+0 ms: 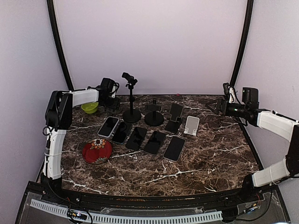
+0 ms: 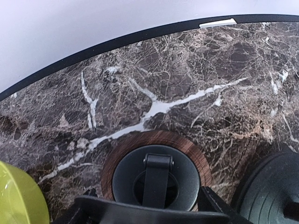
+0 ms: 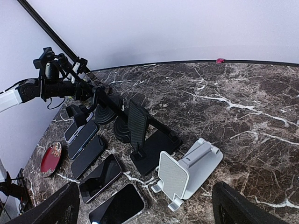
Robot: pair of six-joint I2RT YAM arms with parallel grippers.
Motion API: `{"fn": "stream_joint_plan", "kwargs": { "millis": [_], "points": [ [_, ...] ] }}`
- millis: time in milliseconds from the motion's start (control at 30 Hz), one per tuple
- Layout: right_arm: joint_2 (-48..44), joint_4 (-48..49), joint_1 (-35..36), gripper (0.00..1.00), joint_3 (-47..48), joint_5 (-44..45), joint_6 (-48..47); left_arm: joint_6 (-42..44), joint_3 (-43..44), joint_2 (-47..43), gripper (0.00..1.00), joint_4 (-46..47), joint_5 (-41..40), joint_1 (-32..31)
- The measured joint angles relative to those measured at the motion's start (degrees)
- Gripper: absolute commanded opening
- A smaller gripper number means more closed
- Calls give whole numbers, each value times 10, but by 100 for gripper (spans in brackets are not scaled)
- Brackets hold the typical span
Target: Remove the phone from the phone stand
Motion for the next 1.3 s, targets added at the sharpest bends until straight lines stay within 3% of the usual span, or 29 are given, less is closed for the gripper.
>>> {"fn": "stream_joint_plan", "kwargs": {
  "millis": [100,233,600,833,933,1067,1300],
  "points": [
    [0,-4,0,99,0,0,0,0,26,16,84,-11,1,1],
    [0,-8,0,99,0,2,0,-6,46,22,91,-18,3,1],
    [-7,-7,-1,100,0,15,10,-30,59,12,96,-70,9,1],
    [-17,-22,-1,99,18,81,32,-57,5,-105,97,-84,-7,1],
    [-30,-25,-1,100,21,113,44,-75,-49,-195,97,-76,-19,1],
    [-43,-26,-1,99,21,151,58,-101,-179,-333,98,-44,-24,1],
    [-53,-16,-1,99,6,182,81,-151,-392,-500,98,6,-5,1]
  ]
}}
